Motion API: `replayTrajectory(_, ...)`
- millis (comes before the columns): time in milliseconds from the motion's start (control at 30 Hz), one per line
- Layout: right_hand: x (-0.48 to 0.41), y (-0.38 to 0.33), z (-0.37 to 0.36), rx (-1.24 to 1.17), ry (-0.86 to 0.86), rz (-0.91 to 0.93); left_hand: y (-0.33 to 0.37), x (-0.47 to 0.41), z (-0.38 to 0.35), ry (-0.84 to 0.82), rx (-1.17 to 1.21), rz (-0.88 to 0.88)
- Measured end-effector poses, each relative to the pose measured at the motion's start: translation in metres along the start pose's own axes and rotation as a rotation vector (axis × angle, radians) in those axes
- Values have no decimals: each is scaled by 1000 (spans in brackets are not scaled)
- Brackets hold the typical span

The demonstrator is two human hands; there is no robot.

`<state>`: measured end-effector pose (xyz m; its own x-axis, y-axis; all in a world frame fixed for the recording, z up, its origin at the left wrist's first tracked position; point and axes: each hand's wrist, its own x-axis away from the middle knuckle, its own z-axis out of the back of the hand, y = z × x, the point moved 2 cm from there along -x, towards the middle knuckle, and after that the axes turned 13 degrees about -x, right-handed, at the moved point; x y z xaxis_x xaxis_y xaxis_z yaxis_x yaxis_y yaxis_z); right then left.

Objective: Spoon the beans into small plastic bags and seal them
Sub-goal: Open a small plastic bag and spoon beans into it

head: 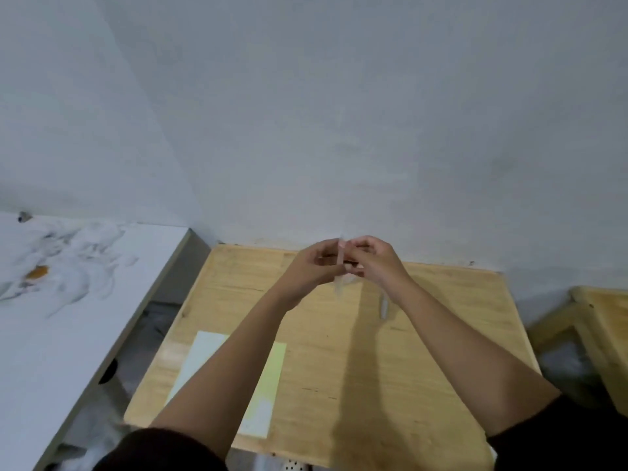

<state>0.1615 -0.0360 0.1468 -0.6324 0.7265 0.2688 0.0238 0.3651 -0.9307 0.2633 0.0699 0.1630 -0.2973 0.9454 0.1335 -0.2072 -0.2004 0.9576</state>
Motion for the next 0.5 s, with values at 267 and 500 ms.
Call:
replayTrajectory(267, -10, -17, -40, -78, -62, -6, -1, -4, 41, 46, 80, -31)
replayTrajectory(500, -4, -22, -54, -213, -58, -25, -3, -1, 51, 26, 107, -52)
